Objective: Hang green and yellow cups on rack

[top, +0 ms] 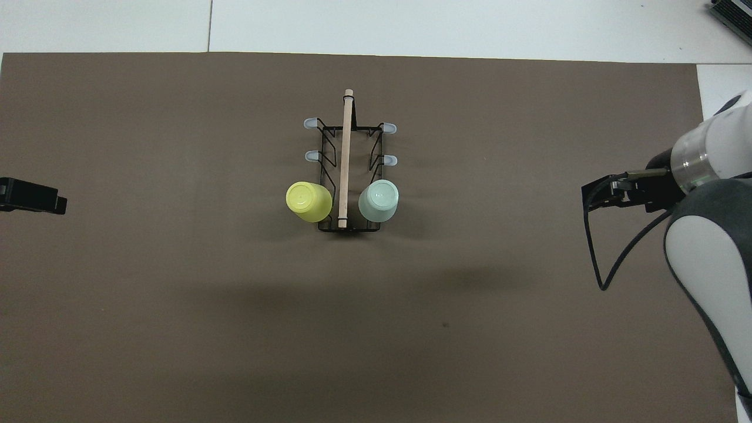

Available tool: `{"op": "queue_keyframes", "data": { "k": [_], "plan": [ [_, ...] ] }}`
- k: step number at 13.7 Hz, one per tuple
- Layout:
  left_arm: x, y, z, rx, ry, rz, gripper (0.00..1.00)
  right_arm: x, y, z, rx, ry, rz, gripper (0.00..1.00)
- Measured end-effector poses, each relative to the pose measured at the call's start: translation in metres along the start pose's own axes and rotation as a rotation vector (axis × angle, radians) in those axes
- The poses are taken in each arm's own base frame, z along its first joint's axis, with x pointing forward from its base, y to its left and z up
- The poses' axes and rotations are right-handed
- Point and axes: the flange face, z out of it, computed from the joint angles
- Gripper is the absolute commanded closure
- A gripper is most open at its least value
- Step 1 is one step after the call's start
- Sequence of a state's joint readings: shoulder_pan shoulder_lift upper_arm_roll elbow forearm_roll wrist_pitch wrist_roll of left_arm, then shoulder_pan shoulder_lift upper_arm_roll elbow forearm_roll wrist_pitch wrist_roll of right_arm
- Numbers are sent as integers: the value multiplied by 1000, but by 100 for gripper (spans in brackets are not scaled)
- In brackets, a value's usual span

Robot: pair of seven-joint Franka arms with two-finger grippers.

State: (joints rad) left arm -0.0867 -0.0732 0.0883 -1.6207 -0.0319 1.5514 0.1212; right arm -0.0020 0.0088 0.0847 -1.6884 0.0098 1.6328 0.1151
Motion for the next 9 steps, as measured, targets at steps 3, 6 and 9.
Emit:
{"op": "queue_keyframes", "data": {
  "k": [3, 6, 9],
  "plan": [
    [0, -1, 0, 0, 0, -1, 0, 2, 0, -6, 3, 29, 22, 0],
    [0, -2, 0, 0, 0, -3, 0, 6, 3, -10, 7, 59, 30, 0],
    [-1, -4, 0, 0, 0, -8, 0, 7, 4, -10, 8, 64, 33, 0]
  ]
}}
